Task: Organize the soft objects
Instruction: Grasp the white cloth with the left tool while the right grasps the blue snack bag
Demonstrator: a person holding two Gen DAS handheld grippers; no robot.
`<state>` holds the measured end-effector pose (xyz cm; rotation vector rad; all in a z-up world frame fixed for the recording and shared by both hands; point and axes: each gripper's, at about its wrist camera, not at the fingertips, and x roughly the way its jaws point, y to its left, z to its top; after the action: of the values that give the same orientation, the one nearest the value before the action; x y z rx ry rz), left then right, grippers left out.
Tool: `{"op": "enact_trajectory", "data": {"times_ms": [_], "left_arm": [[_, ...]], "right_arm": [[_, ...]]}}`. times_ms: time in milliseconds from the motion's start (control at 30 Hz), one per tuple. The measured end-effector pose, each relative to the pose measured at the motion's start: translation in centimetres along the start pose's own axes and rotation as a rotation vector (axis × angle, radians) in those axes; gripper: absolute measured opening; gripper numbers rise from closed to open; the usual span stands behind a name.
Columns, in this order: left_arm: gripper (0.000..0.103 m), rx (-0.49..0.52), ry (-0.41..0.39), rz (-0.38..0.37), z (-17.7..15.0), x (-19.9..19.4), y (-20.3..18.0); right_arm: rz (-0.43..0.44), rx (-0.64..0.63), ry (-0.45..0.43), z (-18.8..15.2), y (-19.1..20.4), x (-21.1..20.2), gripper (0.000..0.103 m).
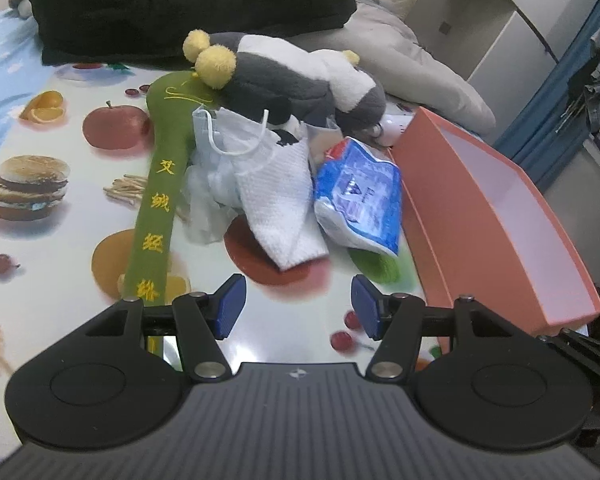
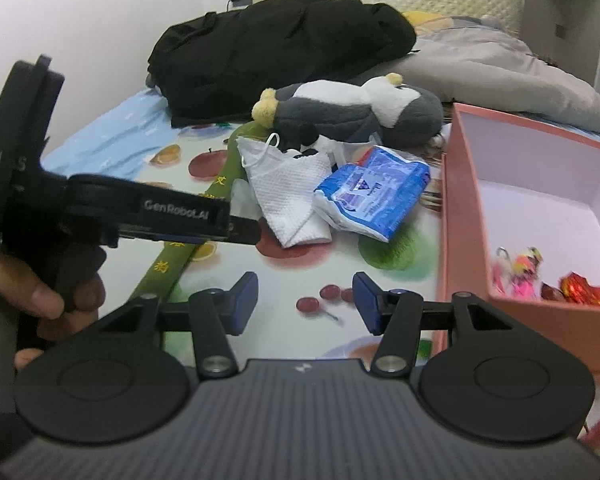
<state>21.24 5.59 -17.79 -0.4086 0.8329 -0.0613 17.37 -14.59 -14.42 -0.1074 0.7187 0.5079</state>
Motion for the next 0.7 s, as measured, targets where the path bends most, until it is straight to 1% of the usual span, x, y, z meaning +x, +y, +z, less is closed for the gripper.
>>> {"op": "enact_trajectory", "data": {"times_ms": [67, 167, 233, 400, 500, 600, 700], "left_arm": [[0.063, -0.013, 0.007, -0.003, 0.4, 1.1, 0.5], [0.063, -0.033, 0.013, -0.007, 1.1, 2.6, 1.1], [0.063, -0.038, 0.016, -0.007, 1.5, 3.7, 1.5], [0.062, -0.059, 0.039, -0.006, 2.3, 6.0, 2.4], [0.061, -0.07, 0.049, -0.015, 2.7, 7.1, 2.8], [0.061, -0.072, 0.053, -0.019, 3.0, 8.0, 3.1], [0.058, -0.089, 0.055, -0.034, 3.2, 8.7, 3.4]], "right_arm": [[-0.015, -0.021, 0.004, 0.4, -0.1, 1.2, 0.053], [-0.039, -0.019, 0.007, 0.9, -0.8, 2.9, 0.051], [-0.057, -0.028, 0.005, 1.3, -1.0, 4.0, 0.048], [-0.109, -0.112, 0.011, 1.8, -0.8, 6.6, 0.046], [-0.139, -0.138, 0.012, 2.0, -1.0, 8.0, 0.045], [-0.187, -0.196, 0.011, 2.1, -0.9, 9.4, 0.045], [-0.206, -0.238, 0.028, 2.0, -0.8, 10.7, 0.045]]}}
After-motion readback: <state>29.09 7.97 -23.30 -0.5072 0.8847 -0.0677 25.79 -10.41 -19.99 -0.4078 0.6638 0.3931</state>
